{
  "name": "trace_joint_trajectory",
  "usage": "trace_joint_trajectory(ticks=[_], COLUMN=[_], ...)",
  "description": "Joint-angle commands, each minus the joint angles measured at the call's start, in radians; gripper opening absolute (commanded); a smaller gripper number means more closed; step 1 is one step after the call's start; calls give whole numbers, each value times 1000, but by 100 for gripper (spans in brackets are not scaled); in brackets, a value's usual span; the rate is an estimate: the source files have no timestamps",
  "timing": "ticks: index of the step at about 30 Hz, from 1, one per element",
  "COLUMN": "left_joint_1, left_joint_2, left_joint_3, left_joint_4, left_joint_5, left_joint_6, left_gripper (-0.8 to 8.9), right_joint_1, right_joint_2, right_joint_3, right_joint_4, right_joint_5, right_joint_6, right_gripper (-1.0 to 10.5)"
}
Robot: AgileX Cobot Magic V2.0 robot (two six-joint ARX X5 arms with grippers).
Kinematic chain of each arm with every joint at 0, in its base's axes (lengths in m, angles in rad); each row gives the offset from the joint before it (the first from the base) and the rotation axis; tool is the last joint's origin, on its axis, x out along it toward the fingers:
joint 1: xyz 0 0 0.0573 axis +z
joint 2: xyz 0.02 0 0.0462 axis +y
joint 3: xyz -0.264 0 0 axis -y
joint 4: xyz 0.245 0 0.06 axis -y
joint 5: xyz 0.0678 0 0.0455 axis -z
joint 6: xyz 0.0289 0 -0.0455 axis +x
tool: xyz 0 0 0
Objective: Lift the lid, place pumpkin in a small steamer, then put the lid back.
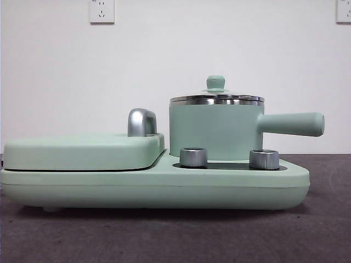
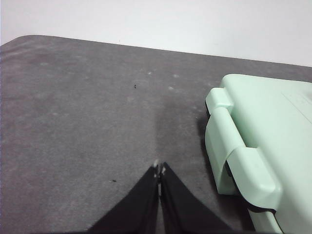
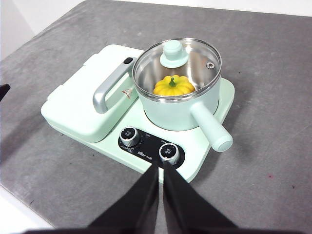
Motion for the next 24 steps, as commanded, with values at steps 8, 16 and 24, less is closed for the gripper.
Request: trace_joint_trajectory(ticks=[8,16,24], left_joint_1=[1,1,1], left_joint_2=[-3,-3,-3], left_joint_3=[-20,-20,-20], left_joint_4=[-5,-5,-5], left_joint_5=[-3,-3,-3], left_joint_6=[14,14,14], left_gripper=[6,6,6], right_joint_1=[6,6,-121], right_joint_2=[5,5,-46], right_joint_3=[9,9,-87], right_joint_4=[11,11,100], right_joint_5=[1,1,5], right_joint_6=[9,9,-34], right_gripper=[12,12,12])
